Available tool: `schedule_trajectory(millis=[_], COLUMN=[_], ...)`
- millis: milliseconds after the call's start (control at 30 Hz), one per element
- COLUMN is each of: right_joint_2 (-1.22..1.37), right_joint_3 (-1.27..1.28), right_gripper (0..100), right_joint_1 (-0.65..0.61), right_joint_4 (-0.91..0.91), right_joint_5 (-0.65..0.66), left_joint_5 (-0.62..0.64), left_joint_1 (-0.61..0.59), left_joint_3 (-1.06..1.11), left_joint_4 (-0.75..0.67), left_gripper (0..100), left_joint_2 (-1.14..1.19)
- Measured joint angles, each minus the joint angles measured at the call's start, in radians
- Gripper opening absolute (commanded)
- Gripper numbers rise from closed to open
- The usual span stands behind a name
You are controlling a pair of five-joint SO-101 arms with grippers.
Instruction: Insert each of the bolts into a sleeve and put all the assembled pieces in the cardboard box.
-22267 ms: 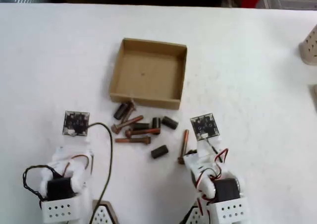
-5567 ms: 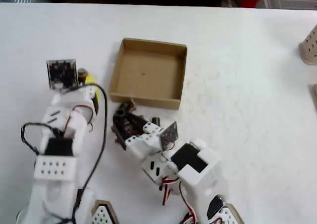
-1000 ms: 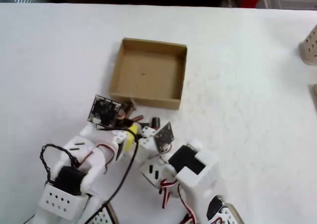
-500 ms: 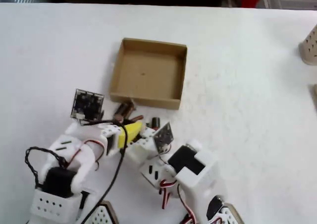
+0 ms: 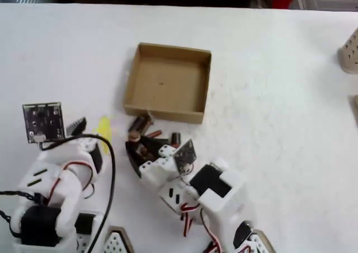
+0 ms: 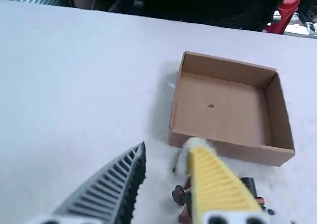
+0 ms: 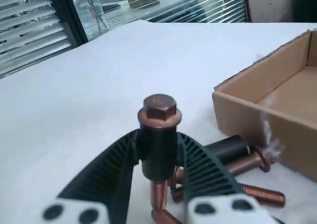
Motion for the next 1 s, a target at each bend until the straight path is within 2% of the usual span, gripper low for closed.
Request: schedule_trajectory(millis=[67, 167, 333, 433, 567, 667, 900, 1000], right_joint_2=[-0.020, -0.098, -0.310, -0.465, -0.672, -0.838, -1.197, -1.278], right_joint_3=[0.023, 0.071, 0.130, 0.161, 0.187, 0.187, 0.147, 0.038], right_gripper=[1.7, 1.6, 1.6, 1.6, 1.6, 1.6, 1.7, 1.7], right_joint_1=[0.002, 0.000, 0.006, 0.044, 0.110, 0.146, 0.252, 0.315], right_joint_4=[0.009, 0.084, 0.311, 0.465, 0.695, 0.881, 1.361, 1.614], right_joint_5=[0.000, 0.000, 0.000, 0.078, 0.270, 0.347, 0.354, 0.270], left_joint_5=[0.000, 0.000, 0.000, 0.000, -0.034, -0.078, -0.095, -0.095], left_joint_1=[-0.025, -0.049, -0.075, -0.077, -0.080, -0.081, -0.089, -0.118], left_joint_3=[0.046, 0.155, 0.318, 0.399, 0.499, 0.560, 0.703, 0.724], left_joint_4=[-0.003, -0.037, -0.118, -0.164, -0.236, -0.287, -0.402, -0.453], left_gripper=[2, 3, 3, 3, 3, 3, 3, 3], left_joint_2=[0.000, 0.003, 0.015, 0.015, 0.015, 0.015, 0.015, 0.015])
